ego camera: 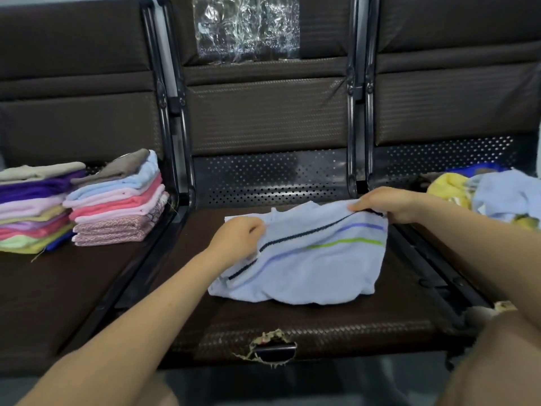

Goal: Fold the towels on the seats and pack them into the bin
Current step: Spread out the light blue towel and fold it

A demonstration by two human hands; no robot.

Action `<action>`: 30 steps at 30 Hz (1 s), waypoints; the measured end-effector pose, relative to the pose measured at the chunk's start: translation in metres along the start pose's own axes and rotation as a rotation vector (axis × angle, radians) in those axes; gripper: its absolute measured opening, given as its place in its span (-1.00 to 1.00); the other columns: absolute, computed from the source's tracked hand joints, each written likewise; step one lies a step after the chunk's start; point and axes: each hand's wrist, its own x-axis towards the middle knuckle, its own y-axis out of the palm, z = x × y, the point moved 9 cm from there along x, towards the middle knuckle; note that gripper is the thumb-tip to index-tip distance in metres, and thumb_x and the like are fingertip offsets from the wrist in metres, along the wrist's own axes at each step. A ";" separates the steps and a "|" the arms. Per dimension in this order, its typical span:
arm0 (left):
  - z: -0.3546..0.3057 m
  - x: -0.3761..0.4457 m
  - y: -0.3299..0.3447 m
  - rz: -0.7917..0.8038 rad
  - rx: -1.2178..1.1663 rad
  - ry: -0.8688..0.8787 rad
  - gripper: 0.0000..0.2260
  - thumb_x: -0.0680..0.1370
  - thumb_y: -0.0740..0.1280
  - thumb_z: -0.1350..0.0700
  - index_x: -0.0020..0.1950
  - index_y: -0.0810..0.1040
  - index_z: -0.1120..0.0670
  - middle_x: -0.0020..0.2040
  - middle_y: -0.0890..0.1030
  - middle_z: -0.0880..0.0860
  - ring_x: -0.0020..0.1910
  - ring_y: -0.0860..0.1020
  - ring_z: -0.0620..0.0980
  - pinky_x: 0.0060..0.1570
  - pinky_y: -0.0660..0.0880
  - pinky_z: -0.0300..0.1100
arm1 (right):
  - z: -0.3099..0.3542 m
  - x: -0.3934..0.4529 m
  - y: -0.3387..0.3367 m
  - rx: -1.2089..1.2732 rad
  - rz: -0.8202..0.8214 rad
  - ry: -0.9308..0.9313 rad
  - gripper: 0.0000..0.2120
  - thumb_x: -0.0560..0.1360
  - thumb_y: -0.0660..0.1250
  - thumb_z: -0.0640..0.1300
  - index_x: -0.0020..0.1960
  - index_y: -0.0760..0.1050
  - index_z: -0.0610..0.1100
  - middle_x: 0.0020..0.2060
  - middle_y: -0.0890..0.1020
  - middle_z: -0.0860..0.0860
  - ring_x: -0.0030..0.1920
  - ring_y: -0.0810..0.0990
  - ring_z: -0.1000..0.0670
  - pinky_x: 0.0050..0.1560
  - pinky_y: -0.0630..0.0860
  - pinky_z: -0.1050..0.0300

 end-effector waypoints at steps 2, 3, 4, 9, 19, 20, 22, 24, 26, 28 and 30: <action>0.009 0.008 -0.010 -0.112 -0.169 -0.059 -0.70 0.65 0.12 0.14 -0.28 0.31 0.19 -0.34 0.35 0.11 -0.33 0.30 0.00 -0.25 0.22 -0.09 | 0.011 0.003 0.003 0.227 0.062 -0.034 -0.67 0.49 0.39 -0.12 0.16 0.56 -0.30 0.04 0.68 -0.20 0.05 0.66 -0.18 0.11 0.59 -0.08; 0.012 0.011 -0.015 -0.143 -0.209 -0.068 -0.70 0.65 0.11 0.13 -0.26 0.30 0.19 -0.33 0.34 0.11 -0.32 0.29 0.00 -0.24 0.22 -0.09 | 0.020 0.006 0.003 0.333 0.081 -0.056 -0.65 0.46 0.39 -0.11 0.17 0.56 -0.28 0.05 0.67 -0.19 0.01 0.67 -0.15 0.03 0.62 -0.03; 0.015 0.014 -0.017 -0.150 -0.204 -0.069 -0.70 0.65 0.12 0.10 -0.26 0.29 0.16 -0.33 0.33 0.09 -0.32 0.29 -0.01 -0.25 0.21 -0.09 | 0.028 0.009 0.003 0.423 0.093 -0.073 -0.62 0.41 0.41 -0.08 0.16 0.56 -0.27 0.05 0.68 -0.18 -0.02 0.68 -0.12 -0.06 0.64 0.02; 0.027 0.042 -0.035 -0.021 0.152 0.033 -0.64 0.57 0.30 -0.08 -0.32 0.31 0.07 -0.38 0.38 -0.01 -0.39 0.34 -0.05 -0.37 0.18 -0.11 | 0.056 0.055 -0.006 0.579 -0.016 -0.096 -0.69 0.45 0.43 -0.08 0.09 0.58 -0.26 -0.03 0.68 -0.19 -0.06 0.66 -0.13 -0.14 0.64 0.04; 0.124 0.093 0.024 0.095 0.195 -0.230 -0.75 0.62 0.17 0.04 -0.22 0.40 0.11 -0.20 0.48 0.09 -0.13 0.48 0.11 -0.23 0.32 -0.09 | 0.023 0.157 0.042 -0.114 -0.298 -0.173 -0.73 0.46 0.30 -0.30 -0.40 0.37 -0.20 -0.45 0.42 -0.18 -0.36 0.41 -0.10 -0.30 0.29 0.04; 0.124 0.095 0.031 0.098 0.255 -0.211 -0.75 0.63 0.16 0.03 -0.21 0.37 0.09 -0.15 0.46 0.10 -0.07 0.47 0.13 -0.19 0.32 -0.08 | 0.019 0.159 0.045 -0.151 -0.299 -0.207 -0.70 0.45 0.29 -0.30 -0.42 0.31 -0.16 -0.48 0.36 -0.14 -0.41 0.35 -0.07 -0.33 0.23 0.08; 0.121 0.098 0.032 0.054 0.317 -0.185 -0.76 0.63 0.15 0.02 -0.20 0.35 0.08 -0.08 0.43 0.12 0.02 0.45 0.16 -0.12 0.34 -0.07 | 0.022 0.159 0.044 -0.235 -0.320 -0.270 -0.74 0.46 0.28 -0.26 -0.38 0.35 -0.16 -0.42 0.39 -0.14 -0.36 0.38 -0.06 -0.32 0.23 0.09; 0.117 0.100 0.034 -0.005 0.346 -0.172 -0.78 0.62 0.16 0.00 -0.15 0.41 0.08 -0.04 0.41 0.09 0.09 0.41 0.13 -0.06 0.39 -0.06 | 0.027 0.155 0.045 -0.469 -0.333 -0.344 -0.85 0.50 0.27 -0.21 -0.23 0.51 -0.20 -0.23 0.48 -0.11 -0.13 0.47 -0.08 -0.20 0.33 0.08; 0.115 0.101 0.039 -0.015 0.392 -0.162 -0.77 0.61 0.18 -0.06 0.05 0.50 0.07 0.11 0.44 0.06 0.19 0.38 0.10 0.07 0.41 -0.03 | 0.031 0.151 0.050 -0.679 -0.320 -0.464 -0.86 0.53 0.27 -0.19 -0.01 0.57 -0.22 0.01 0.51 -0.08 0.16 0.41 -0.09 0.05 0.39 0.07; 0.116 0.099 0.043 0.004 0.384 -0.173 -0.73 0.60 0.20 -0.10 0.17 0.49 0.04 0.22 0.45 0.02 0.26 0.36 0.08 0.15 0.36 -0.02 | 0.029 0.154 0.056 -0.703 -0.248 -0.494 -0.91 0.53 0.26 -0.21 -0.04 0.53 -0.20 0.04 0.54 -0.10 0.17 0.44 -0.13 0.09 0.39 0.06; 0.116 0.099 0.041 0.012 0.357 -0.171 -0.75 0.58 0.23 -0.10 0.15 0.51 0.00 0.20 0.47 0.02 0.24 0.38 0.08 0.17 0.36 -0.03 | 0.024 0.157 0.053 -0.671 -0.207 -0.414 -0.93 0.52 0.26 -0.17 -0.12 0.47 -0.14 -0.07 0.56 -0.09 0.02 0.52 -0.13 -0.02 0.43 0.04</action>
